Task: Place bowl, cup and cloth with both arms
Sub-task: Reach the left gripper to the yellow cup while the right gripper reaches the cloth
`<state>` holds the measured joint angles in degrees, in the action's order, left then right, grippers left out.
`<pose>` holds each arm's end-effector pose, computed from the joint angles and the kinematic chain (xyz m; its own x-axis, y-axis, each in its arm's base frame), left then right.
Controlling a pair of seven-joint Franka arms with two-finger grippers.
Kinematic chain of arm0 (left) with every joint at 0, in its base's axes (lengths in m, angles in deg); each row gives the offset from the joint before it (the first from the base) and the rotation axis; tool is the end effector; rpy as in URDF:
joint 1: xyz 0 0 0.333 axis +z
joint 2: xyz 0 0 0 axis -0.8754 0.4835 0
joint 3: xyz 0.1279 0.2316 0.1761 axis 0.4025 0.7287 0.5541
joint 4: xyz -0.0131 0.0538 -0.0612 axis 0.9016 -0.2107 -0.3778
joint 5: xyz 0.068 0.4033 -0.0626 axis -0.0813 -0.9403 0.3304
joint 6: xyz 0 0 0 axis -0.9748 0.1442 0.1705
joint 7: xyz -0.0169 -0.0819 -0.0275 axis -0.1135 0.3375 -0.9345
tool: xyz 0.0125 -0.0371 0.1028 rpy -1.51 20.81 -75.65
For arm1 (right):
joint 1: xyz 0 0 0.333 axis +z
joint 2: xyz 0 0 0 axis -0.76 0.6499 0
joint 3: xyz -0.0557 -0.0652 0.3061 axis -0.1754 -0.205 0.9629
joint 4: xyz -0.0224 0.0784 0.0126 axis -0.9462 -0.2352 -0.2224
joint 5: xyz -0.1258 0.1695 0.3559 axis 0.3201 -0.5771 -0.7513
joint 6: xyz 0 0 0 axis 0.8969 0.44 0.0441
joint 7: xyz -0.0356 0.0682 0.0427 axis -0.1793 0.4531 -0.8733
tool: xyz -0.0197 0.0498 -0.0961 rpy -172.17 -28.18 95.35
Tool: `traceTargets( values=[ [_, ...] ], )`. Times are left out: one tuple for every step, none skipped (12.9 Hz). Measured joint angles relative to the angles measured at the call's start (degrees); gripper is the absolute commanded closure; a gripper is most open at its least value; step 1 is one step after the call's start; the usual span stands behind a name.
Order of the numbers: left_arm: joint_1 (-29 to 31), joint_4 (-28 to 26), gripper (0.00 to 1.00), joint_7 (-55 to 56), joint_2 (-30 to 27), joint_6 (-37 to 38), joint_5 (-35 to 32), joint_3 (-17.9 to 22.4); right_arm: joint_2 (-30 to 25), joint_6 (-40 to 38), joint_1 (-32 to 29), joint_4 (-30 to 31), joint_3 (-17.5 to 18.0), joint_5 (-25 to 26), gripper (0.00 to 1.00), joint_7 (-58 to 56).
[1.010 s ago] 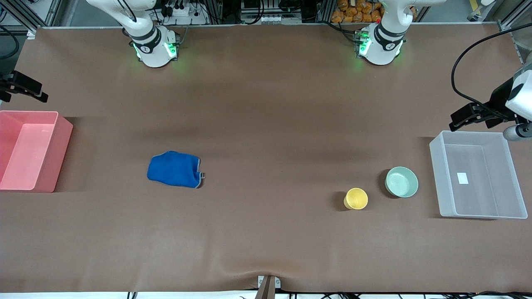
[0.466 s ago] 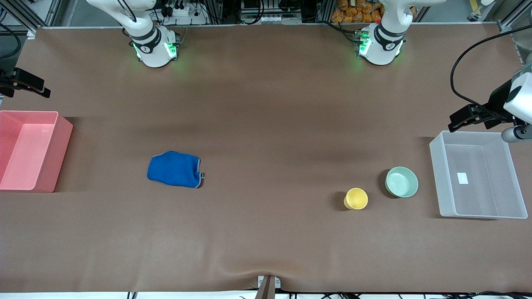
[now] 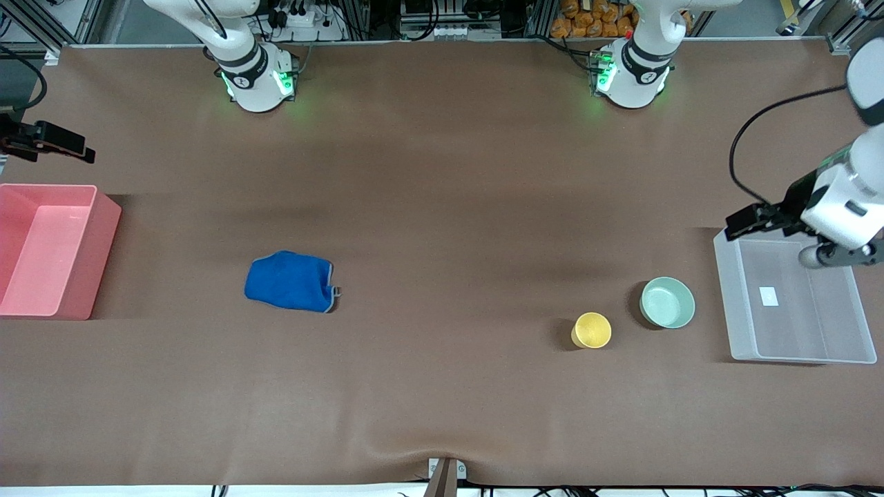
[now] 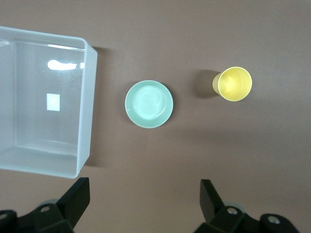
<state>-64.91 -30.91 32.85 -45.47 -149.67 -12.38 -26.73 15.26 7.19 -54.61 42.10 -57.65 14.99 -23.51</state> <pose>0.6379 -0.0413 0.5317 0.9961 0.0828 -0.0312 0.0831 -0.9965 0.0087 0.5434 -0.0676 0.6050 0.9741 -0.0501 -0.2203 -0.0583 -0.9978 -0.0310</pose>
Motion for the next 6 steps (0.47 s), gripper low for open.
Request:
traceTargets(
  values=[
    [-0.27,0.00,0.00,0.34,1.64,-1.27,0.01,-0.09,0.37,-0.08,0.00,0.36,0.02,0.00,0.00,0.00],
    [-0.79,0.00,0.00,0.79,3.26,-2.57,0.02,-0.12,0.96,-0.39,0.00,0.68,0.01,0.05,0.00,0.00],
    [-1.56,-0.01,0.00,1.27,5.07,-4.11,0.02,-0.16,1.78,-0.93,-0.04,1.03,-0.01,0.16,0.00,0.01],
    [-2.37,-0.02,0.00,2.26,7.01,-6.17,0.02,-0.17,2.70,-1.22,-0.13,1.47,-0.03,0.21,0.00,0.01],
    [-2.97,-0.01,0.00,3.21,8.77,-8.12,0.02,-0.22,3.75,-1.27,-0.17,1.81,-0.05,0.23,0.00,0.01],
    [-3.41,0.03,0.00,3.90,10.59,-9.75,0.02,-0.25,5.16,-1.21,-0.18,1.98,-0.04,0.23,0.00,0.02]
  ],
)
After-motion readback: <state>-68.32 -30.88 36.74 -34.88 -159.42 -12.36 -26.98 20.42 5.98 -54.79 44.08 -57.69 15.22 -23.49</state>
